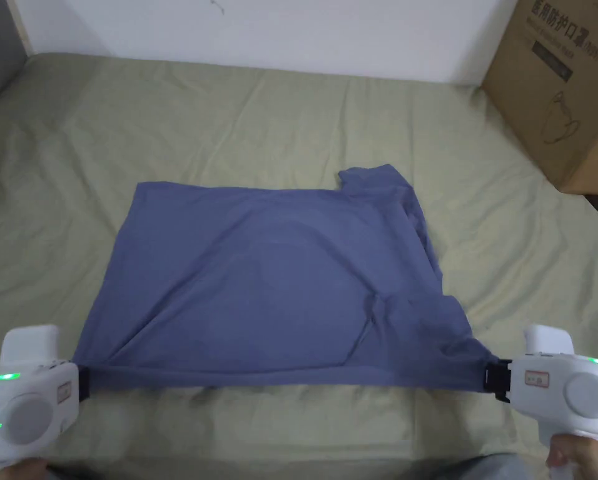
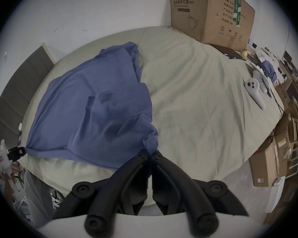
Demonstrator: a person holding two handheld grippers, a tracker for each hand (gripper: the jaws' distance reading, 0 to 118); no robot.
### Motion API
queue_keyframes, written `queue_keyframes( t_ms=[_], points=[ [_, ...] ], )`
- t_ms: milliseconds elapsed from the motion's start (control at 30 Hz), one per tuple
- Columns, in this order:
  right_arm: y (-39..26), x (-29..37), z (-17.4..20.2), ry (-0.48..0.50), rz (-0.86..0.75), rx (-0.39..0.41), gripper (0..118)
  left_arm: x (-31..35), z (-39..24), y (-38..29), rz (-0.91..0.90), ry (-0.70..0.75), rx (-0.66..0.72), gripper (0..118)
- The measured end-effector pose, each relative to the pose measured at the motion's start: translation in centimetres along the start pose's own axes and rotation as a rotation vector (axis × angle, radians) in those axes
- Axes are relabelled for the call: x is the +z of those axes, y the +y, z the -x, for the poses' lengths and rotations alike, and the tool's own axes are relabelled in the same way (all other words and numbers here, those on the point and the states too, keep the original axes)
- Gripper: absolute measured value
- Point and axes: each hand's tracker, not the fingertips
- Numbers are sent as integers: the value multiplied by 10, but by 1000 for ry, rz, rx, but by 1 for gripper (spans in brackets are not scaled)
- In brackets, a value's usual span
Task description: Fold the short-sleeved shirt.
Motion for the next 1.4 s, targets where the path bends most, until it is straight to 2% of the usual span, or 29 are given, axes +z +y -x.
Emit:
queue_keyframes(
  t_ms=[67,133,167,200,233,267,300,333,467,533,667,767,833,867,900,933,967,1000,1067,1100,1167,1200,1300,1400],
  points=[
    [-8,2,-10,14,15,-34,3,4,5,-5,24,-23,28,6],
    [-9,5,-16,44,19,-68,3,6,7,-2,21,-29,54,24],
    [-8,7,-17,51,11,-85,3,8,8,2,15,-13,64,24],
    [-7,11,-19,50,6,-88,13,15,8,3,6,5,73,52],
    [-6,14,-19,35,5,-83,36,18,11,5,-5,4,86,84],
    [-4,18,-21,18,4,-66,67,23,16,8,-34,-20,126,105],
    [-4,25,-20,5,-4,-47,103,31,21,12,-70,-38,149,109],
    [-2,35,-19,-9,-44,-34,109,40,23,16,-89,-48,166,109],
    [19,76,-10,-16,-203,36,109,76,23,44,-242,-26,178,109],
    [30,99,6,-38,-316,105,110,99,11,59,-360,-38,163,109],
    [37,137,46,-65,-580,242,114,139,-23,80,-584,-66,45,109],
    [35,154,72,-30,-742,262,116,158,-51,83,-703,-75,-50,108],
    [34,160,82,1,-787,234,116,165,-65,81,-748,-78,-99,99],
    [33,162,86,15,-809,212,115,161,-67,81,-759,-75,-122,89],
    [32,164,89,34,-819,193,114,162,-72,79,-773,-71,-144,73],
    [32,166,92,50,-826,185,111,163,-76,77,-778,-69,-154,60],
    [32,168,94,59,-830,182,102,164,-79,75,-772,-77,-153,46],
    [32,171,96,70,-835,183,74,164,-80,74,-774,-103,-166,26],
    [32,173,103,67,-845,178,21,163,-84,71,-764,-128,-175,2],
    [34,172,104,67,-844,177,5,162,-86,69,-761,-126,-174,0],
    [36,171,108,67,-843,174,4,160,-86,67,-750,-145,-169,0],
    [36,170,108,72,-840,172,0,159,-86,66,-743,-162,-159,0],
    [39,167,109,111,-805,123,0,155,-83,66,-704,-212,-111,0],
    [40,164,108,106,-790,102,0,151,-78,68,-687,-205,-88,0]
  ],
)
